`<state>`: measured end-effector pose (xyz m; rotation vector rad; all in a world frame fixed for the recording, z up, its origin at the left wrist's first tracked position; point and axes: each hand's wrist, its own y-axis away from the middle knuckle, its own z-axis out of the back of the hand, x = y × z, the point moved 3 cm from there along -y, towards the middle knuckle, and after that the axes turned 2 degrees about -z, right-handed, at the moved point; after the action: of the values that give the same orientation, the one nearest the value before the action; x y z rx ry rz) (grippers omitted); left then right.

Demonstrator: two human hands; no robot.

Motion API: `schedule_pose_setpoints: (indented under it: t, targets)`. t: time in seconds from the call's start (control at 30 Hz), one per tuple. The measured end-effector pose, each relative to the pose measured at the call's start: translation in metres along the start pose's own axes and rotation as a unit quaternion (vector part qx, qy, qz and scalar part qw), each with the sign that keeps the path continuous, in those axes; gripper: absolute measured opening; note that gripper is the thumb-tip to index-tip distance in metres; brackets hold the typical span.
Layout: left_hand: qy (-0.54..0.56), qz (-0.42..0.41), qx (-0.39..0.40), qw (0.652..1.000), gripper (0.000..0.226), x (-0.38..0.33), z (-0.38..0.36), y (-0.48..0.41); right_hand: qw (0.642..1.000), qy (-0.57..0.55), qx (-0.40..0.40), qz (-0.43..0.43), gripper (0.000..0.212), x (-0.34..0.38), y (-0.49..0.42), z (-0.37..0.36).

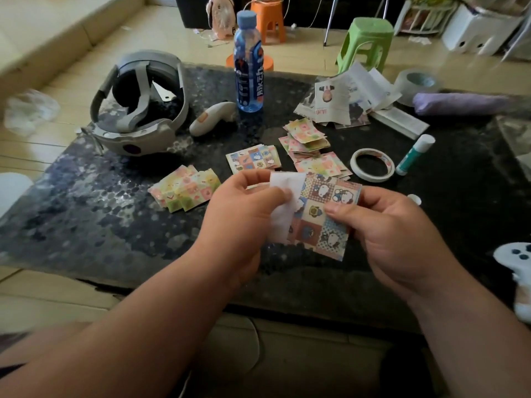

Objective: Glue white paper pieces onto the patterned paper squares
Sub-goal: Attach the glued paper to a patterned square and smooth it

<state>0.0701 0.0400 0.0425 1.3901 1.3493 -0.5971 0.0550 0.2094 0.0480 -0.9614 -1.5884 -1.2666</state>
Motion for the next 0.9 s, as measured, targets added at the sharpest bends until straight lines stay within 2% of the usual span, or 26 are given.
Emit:
schedule_pose_setpoints:
  t: [0.13, 0.27, 0.37, 0.43, 0.6, 0.8, 0.9]
  targets:
    - [-0.035, 0.002, 0.011, 0.999, 0.015, 0.008, -0.008, -0.01, 1.0, 0.007, 0.02, 0.015, 0.016, 0.001, -0.008, 0.005]
    - [-0.024, 0.018, 0.011, 1.0, 0.012, 0.014, -0.012, -0.019, 0.999, 0.019, -0.013, 0.027, 0.02, 0.003, -0.012, 0.015]
    - [-0.039, 0.021, -0.026, 0.999, 0.027, 0.014, -0.01, -0.031, 0.995, 0.057, -0.021, 0.078, 0.032, 0.008, -0.008, 0.022]
    - [-0.051, 0.017, -0.032, 0.998, 0.025, 0.012, -0.01, -0.034, 0.996, 0.028, 0.015, 0.084, 0.028, 0.007, -0.008, 0.021]
    - [-0.05, 0.016, 0.012, 0.999, 0.015, 0.013, -0.013, -0.03, 0.994, 0.0, 0.071, 0.08, 0.019, 0.001, -0.014, 0.02]
    - [-0.042, 0.022, 0.069, 0.997, 0.017, 0.01, -0.018, -0.02, 0.996, -0.017, 0.055, 0.062, 0.021, -0.001, -0.015, 0.013]
    - [-0.035, 0.01, 0.091, 0.995, 0.02, 0.008, -0.016, -0.018, 0.998, -0.019, 0.044, 0.044, 0.032, 0.002, -0.013, 0.011]
